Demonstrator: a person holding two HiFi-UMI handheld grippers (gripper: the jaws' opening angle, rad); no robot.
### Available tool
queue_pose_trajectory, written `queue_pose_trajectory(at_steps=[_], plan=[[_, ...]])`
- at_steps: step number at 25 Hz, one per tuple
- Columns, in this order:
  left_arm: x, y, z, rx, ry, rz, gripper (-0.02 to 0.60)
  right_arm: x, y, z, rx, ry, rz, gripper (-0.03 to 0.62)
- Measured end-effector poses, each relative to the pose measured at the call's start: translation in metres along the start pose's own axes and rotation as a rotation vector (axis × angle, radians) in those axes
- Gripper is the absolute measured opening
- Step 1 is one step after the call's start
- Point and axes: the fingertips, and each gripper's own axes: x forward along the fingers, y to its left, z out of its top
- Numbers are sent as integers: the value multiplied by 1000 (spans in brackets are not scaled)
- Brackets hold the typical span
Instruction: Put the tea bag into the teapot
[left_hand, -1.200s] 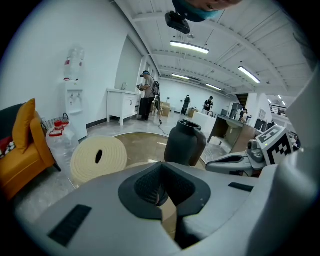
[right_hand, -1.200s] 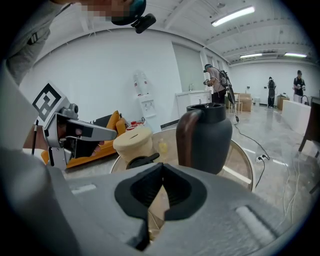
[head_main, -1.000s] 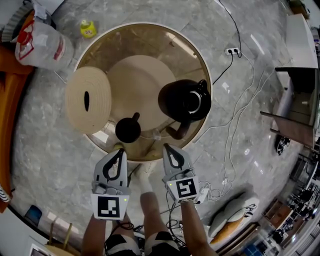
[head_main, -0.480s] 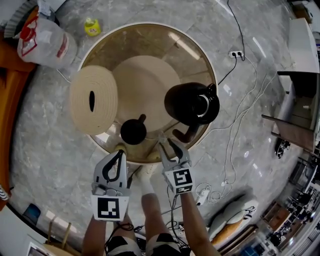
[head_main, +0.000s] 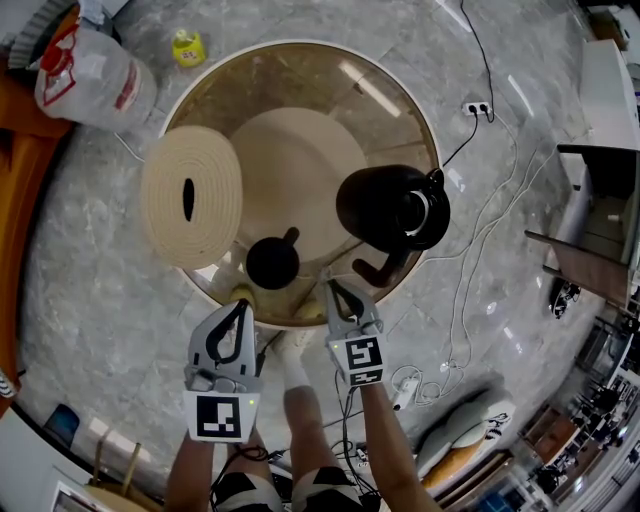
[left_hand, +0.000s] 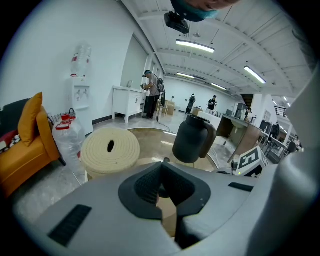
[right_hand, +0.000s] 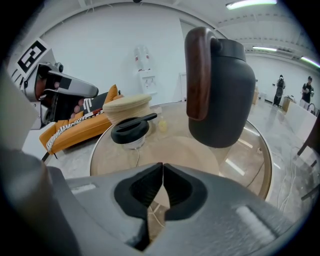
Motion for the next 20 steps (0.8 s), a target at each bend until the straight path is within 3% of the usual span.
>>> queue_pose_trajectory(at_steps=[11, 20], plan=[[-6, 0, 4, 10, -3, 2, 17, -14, 9, 11, 14, -40, 0, 2], [-20, -15, 39, 56, -33, -18, 17, -52, 14, 52, 41, -124, -8, 2]])
